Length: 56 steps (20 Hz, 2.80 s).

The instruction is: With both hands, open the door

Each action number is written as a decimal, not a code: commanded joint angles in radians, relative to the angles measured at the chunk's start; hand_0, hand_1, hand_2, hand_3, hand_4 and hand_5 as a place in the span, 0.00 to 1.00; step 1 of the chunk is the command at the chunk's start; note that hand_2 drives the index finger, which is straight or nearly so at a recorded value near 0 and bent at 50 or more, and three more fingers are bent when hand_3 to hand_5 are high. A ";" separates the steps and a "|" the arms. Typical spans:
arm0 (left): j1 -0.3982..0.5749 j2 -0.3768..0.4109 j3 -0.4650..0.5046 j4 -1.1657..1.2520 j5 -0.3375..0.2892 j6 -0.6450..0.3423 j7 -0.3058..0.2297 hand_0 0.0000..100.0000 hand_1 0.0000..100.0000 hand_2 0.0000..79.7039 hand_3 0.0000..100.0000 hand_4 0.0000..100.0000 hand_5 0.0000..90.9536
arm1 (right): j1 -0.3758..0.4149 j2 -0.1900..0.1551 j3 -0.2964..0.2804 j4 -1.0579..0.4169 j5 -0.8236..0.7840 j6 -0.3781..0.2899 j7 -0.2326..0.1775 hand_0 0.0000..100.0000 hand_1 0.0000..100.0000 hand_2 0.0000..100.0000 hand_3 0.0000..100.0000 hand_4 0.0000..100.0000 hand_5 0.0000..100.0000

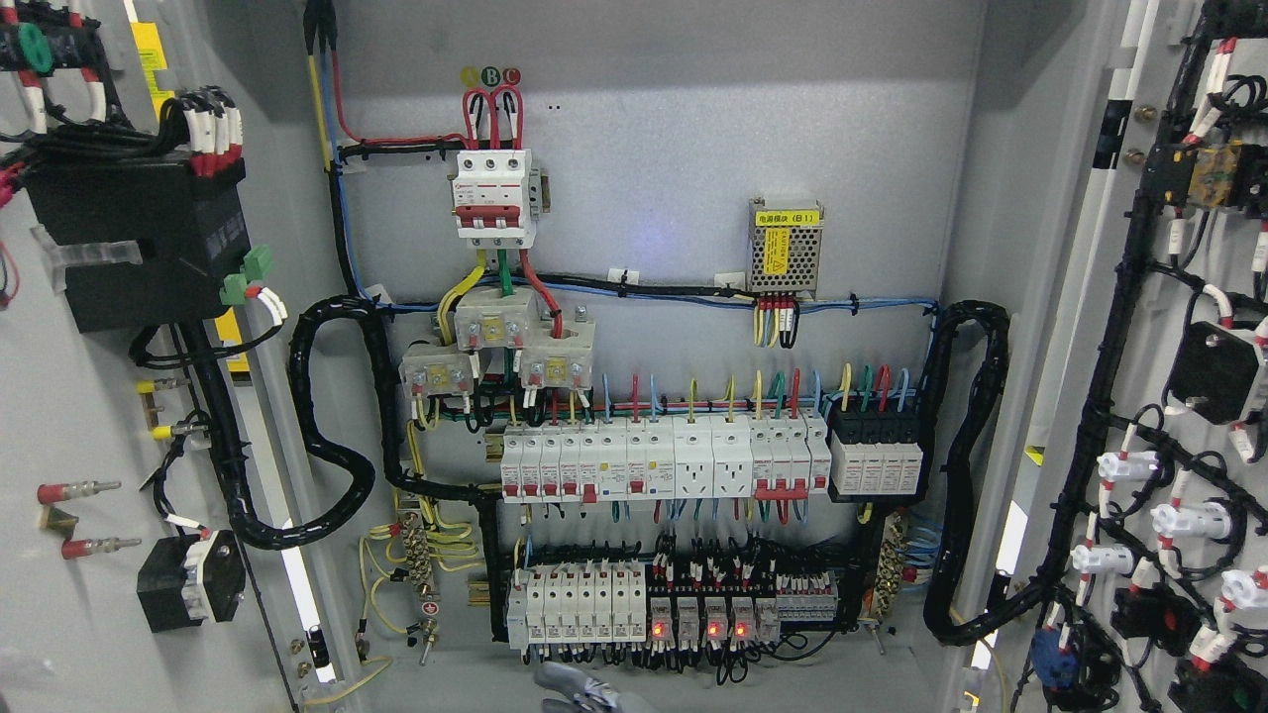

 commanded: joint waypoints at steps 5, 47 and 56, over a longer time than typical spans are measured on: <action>0.000 -0.015 0.001 0.000 0.000 0.000 -0.006 0.00 0.00 0.00 0.00 0.00 0.00 | 0.320 -0.148 -0.325 -0.165 -0.004 -0.264 -0.001 0.22 0.01 0.00 0.00 0.00 0.00; 0.359 0.174 -0.204 -2.072 0.008 -0.380 -0.136 0.00 0.00 0.00 0.00 0.00 0.00 | 0.417 -0.295 -0.574 -0.171 -0.185 -0.625 -0.001 0.22 0.01 0.00 0.00 0.00 0.00; 0.388 0.178 -0.016 -2.069 0.011 -0.399 -0.219 0.00 0.00 0.00 0.00 0.00 0.00 | 0.423 -0.254 -0.579 -0.171 -0.185 -0.627 -0.003 0.22 0.01 0.00 0.00 0.00 0.00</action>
